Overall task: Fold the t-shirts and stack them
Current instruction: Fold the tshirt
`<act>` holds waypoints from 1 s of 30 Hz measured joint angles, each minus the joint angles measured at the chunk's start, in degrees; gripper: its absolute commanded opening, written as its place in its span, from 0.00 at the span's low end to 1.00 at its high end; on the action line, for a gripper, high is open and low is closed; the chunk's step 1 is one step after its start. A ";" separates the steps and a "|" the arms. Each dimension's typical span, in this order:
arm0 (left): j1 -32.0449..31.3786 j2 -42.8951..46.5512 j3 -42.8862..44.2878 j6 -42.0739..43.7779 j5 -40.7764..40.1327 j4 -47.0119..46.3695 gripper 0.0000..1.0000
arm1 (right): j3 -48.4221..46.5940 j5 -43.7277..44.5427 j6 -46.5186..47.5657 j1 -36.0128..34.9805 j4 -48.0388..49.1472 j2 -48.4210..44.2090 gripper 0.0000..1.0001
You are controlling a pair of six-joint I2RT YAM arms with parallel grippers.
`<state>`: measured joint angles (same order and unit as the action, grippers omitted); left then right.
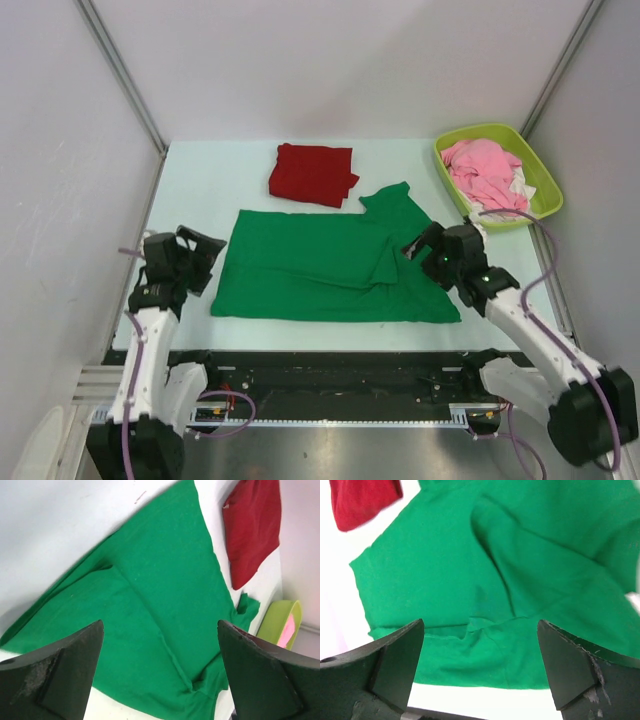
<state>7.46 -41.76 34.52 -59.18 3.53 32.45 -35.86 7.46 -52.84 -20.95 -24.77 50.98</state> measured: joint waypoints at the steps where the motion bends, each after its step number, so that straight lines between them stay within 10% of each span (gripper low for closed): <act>1: -0.07 -2.93 0.83 1.38 1.27 -1.92 1.00 | -0.44 -2.78 0.50 -0.02 3.10 3.26 1.00; 10: -0.26 -19.74 5.92 8.20 6.80 -9.18 1.00 | -0.59 -15.17 -1.46 -3.08 17.66 22.80 1.00; 30: -0.31 -23.96 5.75 9.73 8.94 -14.40 1.00 | -0.15 -14.08 -1.95 -3.58 16.06 20.39 1.00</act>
<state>7.16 -65.71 40.27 -49.45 12.47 18.04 -36.01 -6.61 -54.78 -24.53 -8.71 71.37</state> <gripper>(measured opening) 0.996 0.994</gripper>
